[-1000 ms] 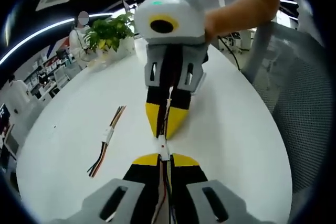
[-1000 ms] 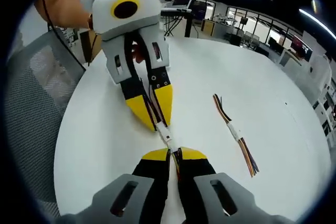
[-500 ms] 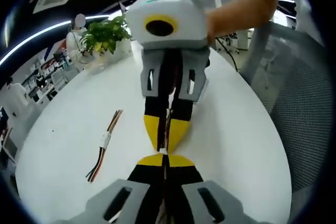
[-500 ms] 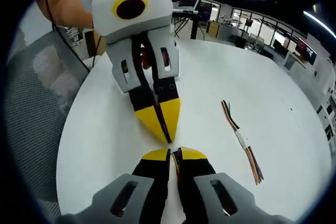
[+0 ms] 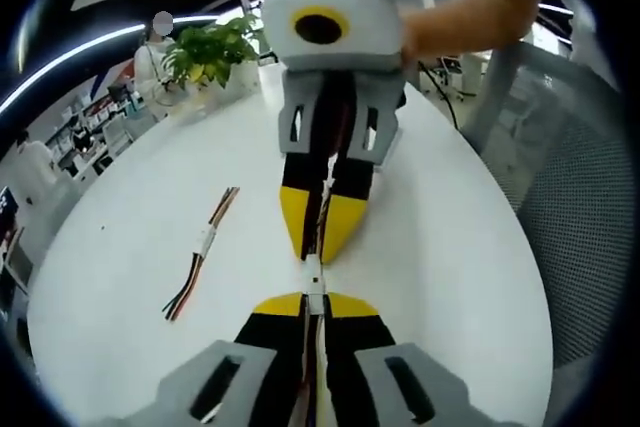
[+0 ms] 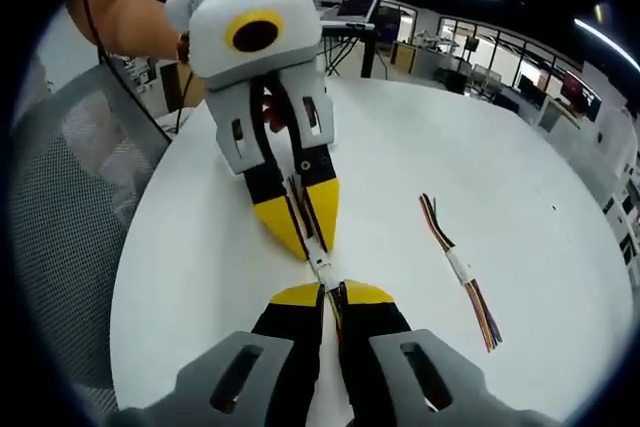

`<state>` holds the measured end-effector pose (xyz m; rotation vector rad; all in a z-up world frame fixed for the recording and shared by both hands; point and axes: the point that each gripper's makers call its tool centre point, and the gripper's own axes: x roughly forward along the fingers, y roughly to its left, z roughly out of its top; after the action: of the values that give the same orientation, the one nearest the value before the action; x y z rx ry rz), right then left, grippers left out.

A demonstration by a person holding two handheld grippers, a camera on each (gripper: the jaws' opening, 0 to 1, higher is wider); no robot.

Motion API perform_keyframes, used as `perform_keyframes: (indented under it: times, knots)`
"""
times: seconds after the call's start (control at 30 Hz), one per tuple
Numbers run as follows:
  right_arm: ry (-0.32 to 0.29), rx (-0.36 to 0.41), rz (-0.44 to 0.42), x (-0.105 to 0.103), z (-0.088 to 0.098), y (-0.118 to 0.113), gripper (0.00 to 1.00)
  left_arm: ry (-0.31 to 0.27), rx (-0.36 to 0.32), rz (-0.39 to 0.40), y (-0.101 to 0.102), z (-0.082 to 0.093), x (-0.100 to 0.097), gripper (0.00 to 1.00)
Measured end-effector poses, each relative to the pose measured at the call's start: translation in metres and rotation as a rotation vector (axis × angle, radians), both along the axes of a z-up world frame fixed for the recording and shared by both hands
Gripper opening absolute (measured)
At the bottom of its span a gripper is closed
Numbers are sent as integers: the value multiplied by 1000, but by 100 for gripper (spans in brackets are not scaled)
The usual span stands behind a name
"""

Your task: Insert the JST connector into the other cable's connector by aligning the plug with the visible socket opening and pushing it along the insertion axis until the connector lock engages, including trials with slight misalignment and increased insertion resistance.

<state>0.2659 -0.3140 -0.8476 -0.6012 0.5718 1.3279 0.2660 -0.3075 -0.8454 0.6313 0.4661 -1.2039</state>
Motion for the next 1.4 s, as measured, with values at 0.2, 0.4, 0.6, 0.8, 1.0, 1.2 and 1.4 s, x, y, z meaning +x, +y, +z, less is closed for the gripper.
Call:
perform_keyframes:
  times: [0.2,0.4,0.6,0.8,1.0,1.2,1.4]
  knots:
    - [-17,-26,13,-2,-3,0,3,17,-2,6,-3,-1,0,0]
    - [-24,-29,19,-1,-3,2,3,28,-3,9,-5,-2,1,0]
    - [-15,-17,8,-1,-2,2,3,45,-16,17,-6,-1,2,0]
    - [-1,-10,-1,-1,-1,2,3,51,-16,15,-7,-2,2,0]
    - [8,-3,-10,-1,-1,1,2,55,-16,4,-8,-3,2,0]
    - [-11,11,-29,7,3,-2,3,36,-12,-12,-9,1,9,0]
    - [-30,35,-81,25,10,-12,3,16,-26,-12,-20,9,28,0]
